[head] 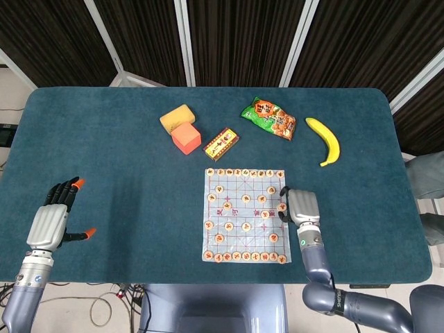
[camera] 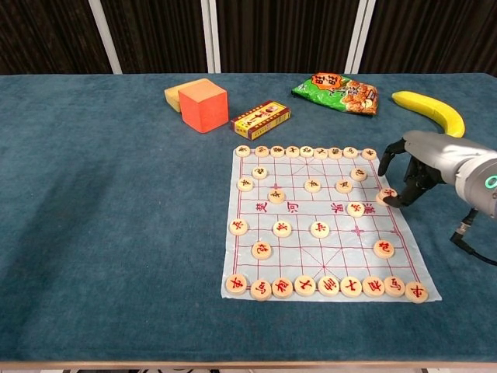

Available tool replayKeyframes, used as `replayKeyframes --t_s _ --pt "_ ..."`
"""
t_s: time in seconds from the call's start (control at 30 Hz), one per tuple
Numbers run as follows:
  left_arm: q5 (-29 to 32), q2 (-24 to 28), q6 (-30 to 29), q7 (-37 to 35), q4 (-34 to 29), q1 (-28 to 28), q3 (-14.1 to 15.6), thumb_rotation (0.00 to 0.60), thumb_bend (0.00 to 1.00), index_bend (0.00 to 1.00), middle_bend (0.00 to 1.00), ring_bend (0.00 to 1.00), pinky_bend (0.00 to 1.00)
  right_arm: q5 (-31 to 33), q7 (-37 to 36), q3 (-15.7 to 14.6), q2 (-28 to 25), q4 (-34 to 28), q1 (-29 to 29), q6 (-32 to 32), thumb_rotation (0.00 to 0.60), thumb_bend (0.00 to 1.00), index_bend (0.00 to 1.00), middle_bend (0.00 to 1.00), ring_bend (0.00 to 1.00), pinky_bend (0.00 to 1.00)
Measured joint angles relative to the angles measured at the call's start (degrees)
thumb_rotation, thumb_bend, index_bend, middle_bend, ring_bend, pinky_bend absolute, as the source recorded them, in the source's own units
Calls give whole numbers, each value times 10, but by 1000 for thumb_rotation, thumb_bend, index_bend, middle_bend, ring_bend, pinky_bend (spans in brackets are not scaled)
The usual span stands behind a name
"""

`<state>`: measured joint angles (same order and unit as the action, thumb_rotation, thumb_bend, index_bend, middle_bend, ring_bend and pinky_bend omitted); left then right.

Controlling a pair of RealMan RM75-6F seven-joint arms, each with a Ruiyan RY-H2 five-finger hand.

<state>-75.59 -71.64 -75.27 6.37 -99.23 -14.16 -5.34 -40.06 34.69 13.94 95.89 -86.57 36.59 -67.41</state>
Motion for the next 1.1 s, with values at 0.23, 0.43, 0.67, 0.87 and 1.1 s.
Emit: replayKeyframes --t_s 0.23,0.43,0.67,0.87,1.1 --pt "-4 0 -2 1 1 1 1 600 0 0 0 0 0 -47 -9 -3 -32 -61 -13 -33 600 369 254 1000 1000 855" --pt "-14 3 -7 2 1 3 6 600 0 0 0 0 0 -127 -25 -26 -96 -128 -47 -83 600 368 218 958 955 787" --pt "-29 6 -17 4 2 7 11 600 0 0 0 0 0 -198 -87 -66 -209 -202 -115 -128 600 366 39 387 325 600" --pt "-48 8 -21 15 10 8 19 600 0 0 0 0 0 -276 -155 -117 -307 -236 -173 -148 600 356 0 6 2 20" --pt "-61 8 -24 32 17 9 26 600 0 0 0 0 0 -352 -245 -163 -372 -210 -250 -198 600 321 0 0 0 0"
